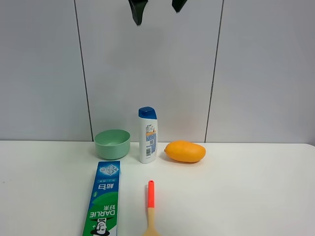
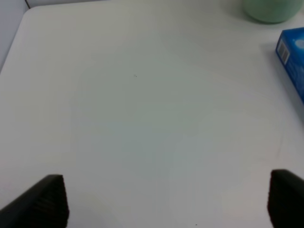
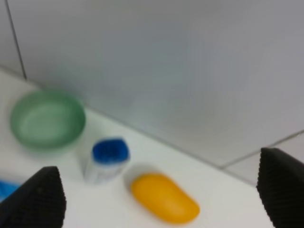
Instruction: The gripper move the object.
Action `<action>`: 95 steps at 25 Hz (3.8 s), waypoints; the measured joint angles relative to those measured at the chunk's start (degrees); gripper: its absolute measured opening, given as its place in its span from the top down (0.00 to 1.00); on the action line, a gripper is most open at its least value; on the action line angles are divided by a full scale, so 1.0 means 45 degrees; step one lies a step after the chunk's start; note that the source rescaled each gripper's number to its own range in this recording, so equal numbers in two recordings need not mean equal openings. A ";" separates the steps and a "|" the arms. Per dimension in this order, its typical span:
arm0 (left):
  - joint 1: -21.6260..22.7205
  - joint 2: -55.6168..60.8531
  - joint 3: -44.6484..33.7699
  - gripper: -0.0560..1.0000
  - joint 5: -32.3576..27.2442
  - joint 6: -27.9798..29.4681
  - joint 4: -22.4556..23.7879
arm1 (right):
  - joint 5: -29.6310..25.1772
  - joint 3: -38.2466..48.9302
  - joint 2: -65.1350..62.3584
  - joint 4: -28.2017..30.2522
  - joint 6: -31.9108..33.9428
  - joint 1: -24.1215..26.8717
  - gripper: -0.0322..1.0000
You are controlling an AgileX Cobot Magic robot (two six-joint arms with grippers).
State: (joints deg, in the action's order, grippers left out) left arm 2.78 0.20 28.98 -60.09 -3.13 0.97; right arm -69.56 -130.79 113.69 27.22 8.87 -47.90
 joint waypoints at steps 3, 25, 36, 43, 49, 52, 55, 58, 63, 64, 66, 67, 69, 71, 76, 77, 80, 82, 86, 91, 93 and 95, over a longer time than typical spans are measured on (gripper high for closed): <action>0.0000 0.0000 0.0000 0.00 0.0000 0.0000 0.0000 | -0.0008 0.2227 -0.0543 -0.0358 0.0592 0.0000 0.18; 0.0000 0.0000 0.0000 0.00 0.0000 0.0000 0.0000 | 0.1802 1.7603 -1.5157 -0.1717 0.4064 0.2031 0.18; 0.0000 0.0000 0.0000 0.00 0.0000 0.0000 0.0000 | 0.1286 1.9713 -2.0258 -0.5121 -0.1056 1.0567 0.18; 0.0000 0.0000 0.0000 0.00 0.0000 0.0000 0.0000 | 0.1913 2.1706 -2.3998 -0.6122 -0.1137 1.2043 0.18; 0.0000 0.0000 0.0000 0.00 0.0000 0.0000 0.0000 | 0.1963 2.2829 -2.5286 -0.6291 -0.1137 1.2080 0.18; 0.0000 0.0000 0.0000 0.00 0.0000 0.0000 0.0000 | 0.1976 2.2829 -2.5286 -0.6291 -0.1137 1.2080 0.18; 0.0000 0.0000 0.0000 0.00 0.0000 0.0000 0.0000 | 0.1976 2.2829 -2.5286 -0.6291 -0.1137 1.2080 0.18; 0.0000 0.0000 0.0000 0.00 0.0000 0.0000 0.0000 | 0.1976 2.2829 -2.5286 -0.6291 -0.1137 1.2080 0.19; 0.0000 0.0000 0.0000 0.00 0.0000 0.0000 0.0023 | 0.1976 2.2829 -2.5286 -0.6291 -0.1137 1.2080 0.19; 0.0000 0.0000 0.0000 0.00 0.0000 0.0000 0.0023 | 0.1976 2.2829 -2.5286 -0.6291 -0.1137 1.2080 0.19; 0.0000 0.0000 0.0000 0.00 0.0000 0.0000 0.0023 | 0.1976 2.2829 -2.5286 -0.6291 -0.1137 1.2080 0.19; 0.0000 0.0000 0.0000 0.00 0.0000 0.0000 0.0023 | 0.1976 2.2829 -2.5286 -0.6291 -0.1137 1.2080 0.19; 0.0000 0.0000 0.0000 0.00 0.0000 0.0000 0.0023 | 0.1976 2.2829 -2.5286 -0.6291 -0.1137 1.2080 0.19; 0.0000 0.0000 0.0000 0.00 0.0000 0.0000 0.0023 | 0.1976 2.2829 -2.5286 -0.6291 -0.1137 1.2080 0.19; 0.0000 0.0000 0.0000 0.00 0.0000 0.0000 0.0023 | 0.1976 2.2829 -2.5286 -0.6291 -0.1137 1.2080 0.19; 0.0000 0.0000 0.0000 0.00 0.0000 0.0000 0.0023 | 0.1976 2.2829 -2.5286 -0.6291 -0.1137 1.2080 0.19; 0.0000 0.0000 0.0000 0.00 0.0000 0.0000 0.0023 | 0.1976 2.2829 -2.5286 -0.6291 -0.1137 1.2080 0.19; 0.0000 0.0000 0.0000 0.00 0.0000 0.0000 0.0023 | 0.1976 2.2829 -2.5286 -0.6291 -0.1137 1.2080 0.19; 0.0000 0.0000 0.0000 0.00 0.0000 0.0000 0.0023 | 0.1976 2.2829 -2.5286 -0.6291 -0.1137 1.2080 0.19; 0.0000 0.0000 0.0000 0.00 0.0000 0.0000 0.0023 | 0.1976 2.2829 -2.5286 -0.6291 -0.1137 1.2080 0.19; 0.0000 0.0000 0.0000 0.00 0.0000 0.0000 0.0023 | 0.1976 2.2829 -2.5286 -0.6291 -0.1137 1.2080 0.19; 0.0000 0.0000 0.0000 0.00 0.0000 0.0000 0.0023 | 0.1976 2.2829 -2.5286 -0.6291 -0.1137 1.2080 0.19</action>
State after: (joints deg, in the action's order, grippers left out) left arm 2.78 0.20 28.98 -60.09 -3.13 1.07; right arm -60.67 -28.06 -0.09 -1.09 3.76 6.46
